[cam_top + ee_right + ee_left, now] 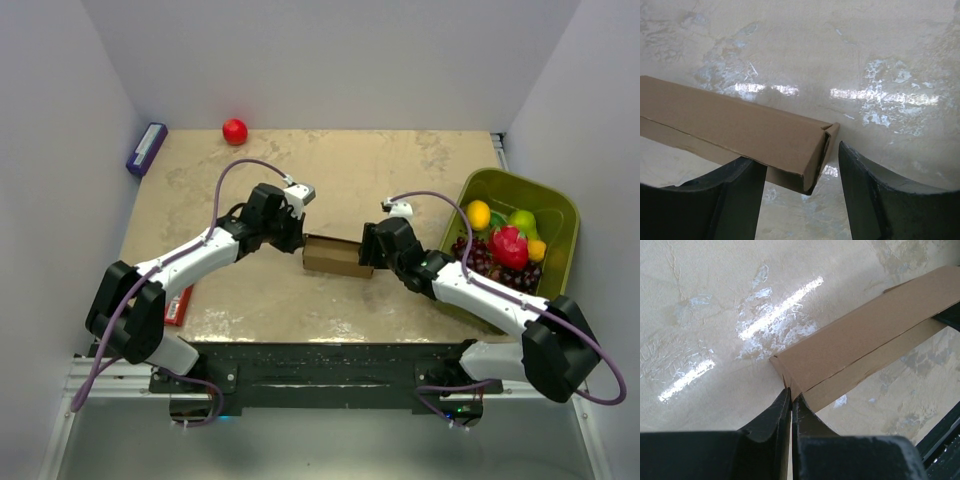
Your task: Fold the paper box
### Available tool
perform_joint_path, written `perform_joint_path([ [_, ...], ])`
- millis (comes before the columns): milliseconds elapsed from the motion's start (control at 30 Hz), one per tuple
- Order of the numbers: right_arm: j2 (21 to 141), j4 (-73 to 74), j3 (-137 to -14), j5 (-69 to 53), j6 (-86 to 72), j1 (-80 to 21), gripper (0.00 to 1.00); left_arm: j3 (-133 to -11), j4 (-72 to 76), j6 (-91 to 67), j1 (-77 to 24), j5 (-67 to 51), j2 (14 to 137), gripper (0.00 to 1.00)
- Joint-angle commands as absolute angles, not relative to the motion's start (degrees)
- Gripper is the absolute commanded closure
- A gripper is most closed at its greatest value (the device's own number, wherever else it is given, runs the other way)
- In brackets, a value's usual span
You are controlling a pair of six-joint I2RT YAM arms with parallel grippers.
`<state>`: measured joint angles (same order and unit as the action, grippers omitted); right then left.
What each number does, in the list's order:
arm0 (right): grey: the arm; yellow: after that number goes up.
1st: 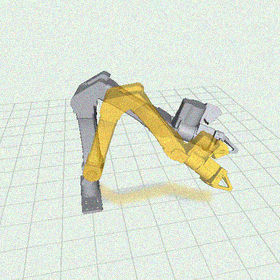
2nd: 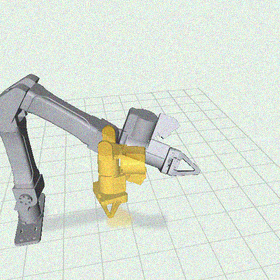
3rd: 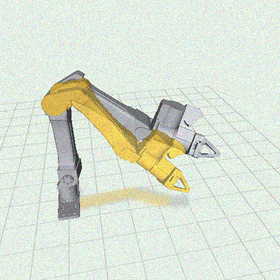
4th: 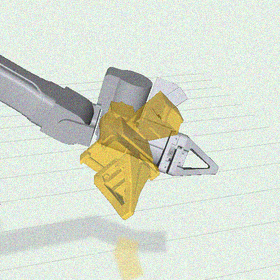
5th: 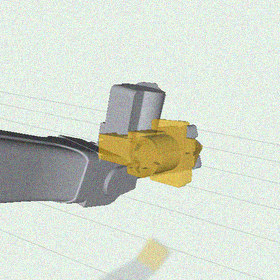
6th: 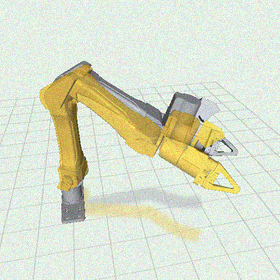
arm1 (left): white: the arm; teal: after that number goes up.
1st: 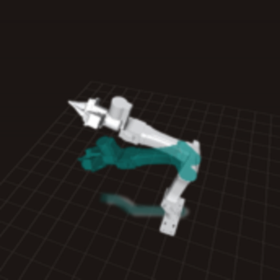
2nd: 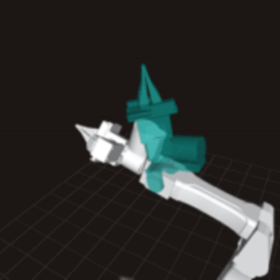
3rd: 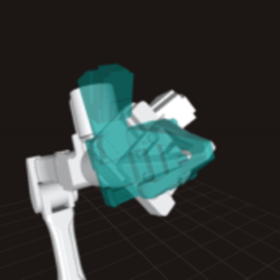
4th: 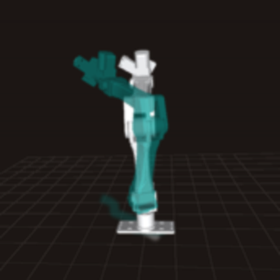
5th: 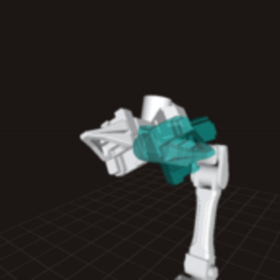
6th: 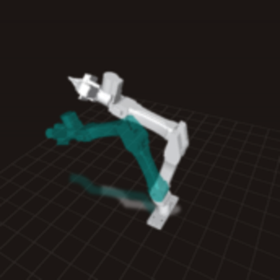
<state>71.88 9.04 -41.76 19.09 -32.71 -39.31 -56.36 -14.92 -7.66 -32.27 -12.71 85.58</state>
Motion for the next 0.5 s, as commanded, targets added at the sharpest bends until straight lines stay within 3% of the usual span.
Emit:
perform_joint_path([
  [0,72.2,6.3,-41.5,15.3,-34.9,-39.2,0.37,-57.1,-12.9,-6.8,-32.3,-14.5,83.5,1.0],
  [300,73.6,7.7,-40.8,16.3,-34.9,-39.3,0.37,-57.7,-13.4,-7.2,-32.4,-14.2,83.6,1.0],
  [467,74.4,9.0,-39.6,18.2,-34.5,-39.3,0.5,-59.8,-15.3,-8.3,-32.5,-13.3,83.8,1.0],
])
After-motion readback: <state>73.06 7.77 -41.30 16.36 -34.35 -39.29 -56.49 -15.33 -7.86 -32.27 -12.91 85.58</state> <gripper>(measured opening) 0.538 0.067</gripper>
